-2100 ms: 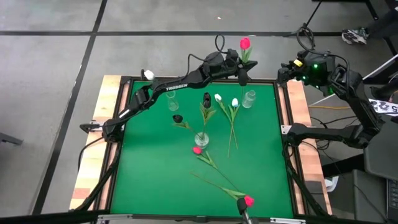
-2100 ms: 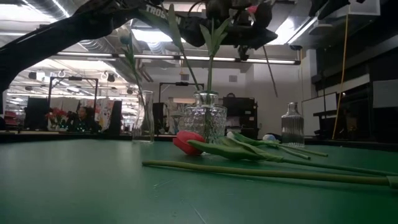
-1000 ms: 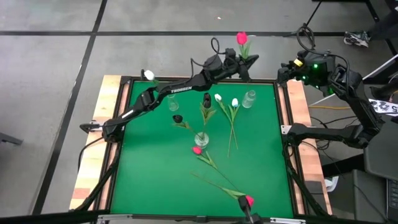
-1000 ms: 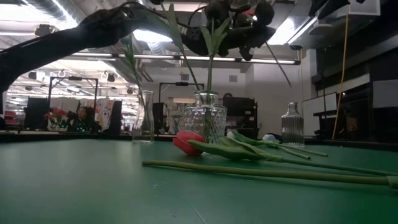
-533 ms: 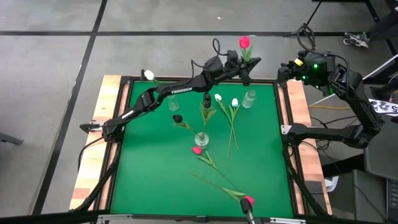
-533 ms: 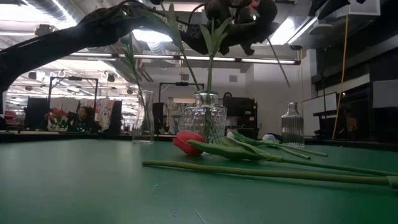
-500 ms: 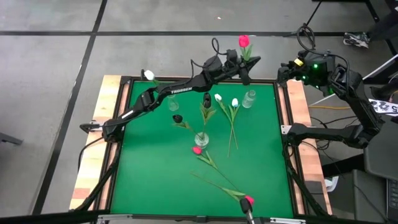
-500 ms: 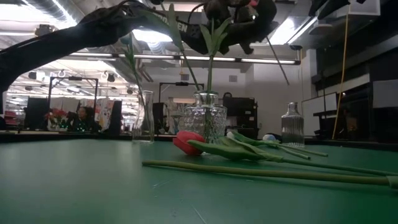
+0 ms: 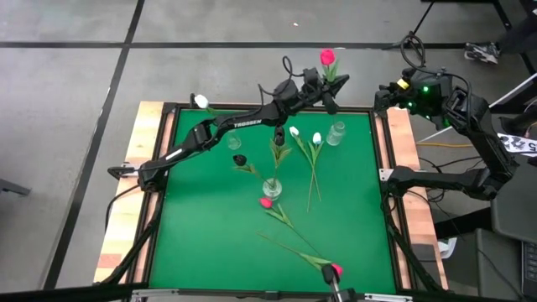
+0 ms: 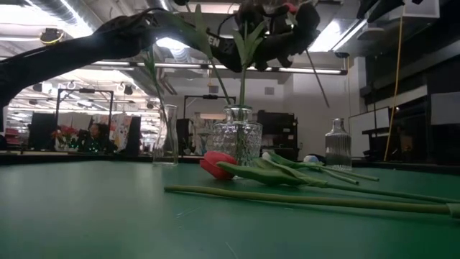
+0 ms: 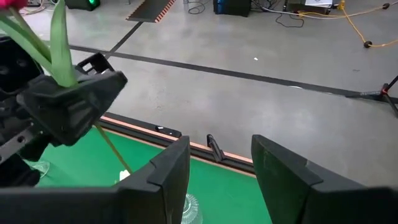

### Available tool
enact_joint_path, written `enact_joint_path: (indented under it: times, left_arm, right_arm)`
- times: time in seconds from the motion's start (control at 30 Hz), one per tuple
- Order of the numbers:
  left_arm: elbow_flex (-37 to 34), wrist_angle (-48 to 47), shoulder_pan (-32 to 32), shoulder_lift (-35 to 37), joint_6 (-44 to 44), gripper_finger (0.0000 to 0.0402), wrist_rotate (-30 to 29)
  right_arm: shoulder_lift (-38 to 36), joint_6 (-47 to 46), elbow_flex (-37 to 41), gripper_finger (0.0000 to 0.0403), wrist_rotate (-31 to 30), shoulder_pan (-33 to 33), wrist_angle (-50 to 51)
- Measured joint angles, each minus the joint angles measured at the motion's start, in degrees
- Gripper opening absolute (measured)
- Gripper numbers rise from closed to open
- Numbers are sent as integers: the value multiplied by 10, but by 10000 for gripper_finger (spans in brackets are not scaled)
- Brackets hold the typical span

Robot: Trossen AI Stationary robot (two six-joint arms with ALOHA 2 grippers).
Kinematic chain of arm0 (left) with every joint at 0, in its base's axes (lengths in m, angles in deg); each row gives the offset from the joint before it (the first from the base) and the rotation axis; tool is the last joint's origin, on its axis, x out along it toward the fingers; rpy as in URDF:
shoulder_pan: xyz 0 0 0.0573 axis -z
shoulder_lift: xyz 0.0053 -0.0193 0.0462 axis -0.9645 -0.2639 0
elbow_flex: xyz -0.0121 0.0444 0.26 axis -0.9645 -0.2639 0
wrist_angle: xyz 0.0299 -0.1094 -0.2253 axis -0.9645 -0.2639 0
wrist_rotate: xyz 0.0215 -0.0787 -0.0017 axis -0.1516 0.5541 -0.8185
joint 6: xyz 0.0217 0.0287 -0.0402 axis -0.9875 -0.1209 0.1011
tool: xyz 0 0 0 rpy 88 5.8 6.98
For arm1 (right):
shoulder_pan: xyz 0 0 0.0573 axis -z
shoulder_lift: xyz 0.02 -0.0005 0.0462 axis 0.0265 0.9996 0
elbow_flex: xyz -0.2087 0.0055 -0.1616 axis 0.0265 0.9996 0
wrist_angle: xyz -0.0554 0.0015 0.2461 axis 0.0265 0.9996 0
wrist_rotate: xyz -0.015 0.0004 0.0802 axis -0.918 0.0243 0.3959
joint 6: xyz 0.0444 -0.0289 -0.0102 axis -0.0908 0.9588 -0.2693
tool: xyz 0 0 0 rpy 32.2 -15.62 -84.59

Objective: Sort flowers into vase by color
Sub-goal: Put the top pink tulip into the top right transparent vase

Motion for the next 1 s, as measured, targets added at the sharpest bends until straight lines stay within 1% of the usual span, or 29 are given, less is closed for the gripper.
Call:
enact_joint_path:
  times: [0.13, 0.3, 0.37, 0.5, 0.7, 0.9, 1.0]
  left_arm:
    - [0, 14, -2, 0, -9, 0, -16]
    - [0, 28, -8, 0, 19, 0, -17]
    - [0, 26, -11, 1, 26, 0, -4]
    - [0, 19, -18, 11, 65, 0, 36]
    - [0, 18, -27, 34, 130, 0, 92]
    - [0, 14, -24, 48, 142, 0, 119]
    - [0, 6, -20, 53, 142, 0, 121]
  right_arm:
    - [0, 0, 0, 172, -1, 0, 0]
    - [0, 0, 0, 172, 0, 0, 0]
    - [0, 6, 5, 172, 14, 0, 0]
    - [1, 51, 36, 172, 91, 0, -5]
    - [5, 136, 89, 172, 171, 0, -73]
    - [7, 174, 96, 176, 292, 0, -172]
    - [19, 187, 96, 196, 322, 0, -197]
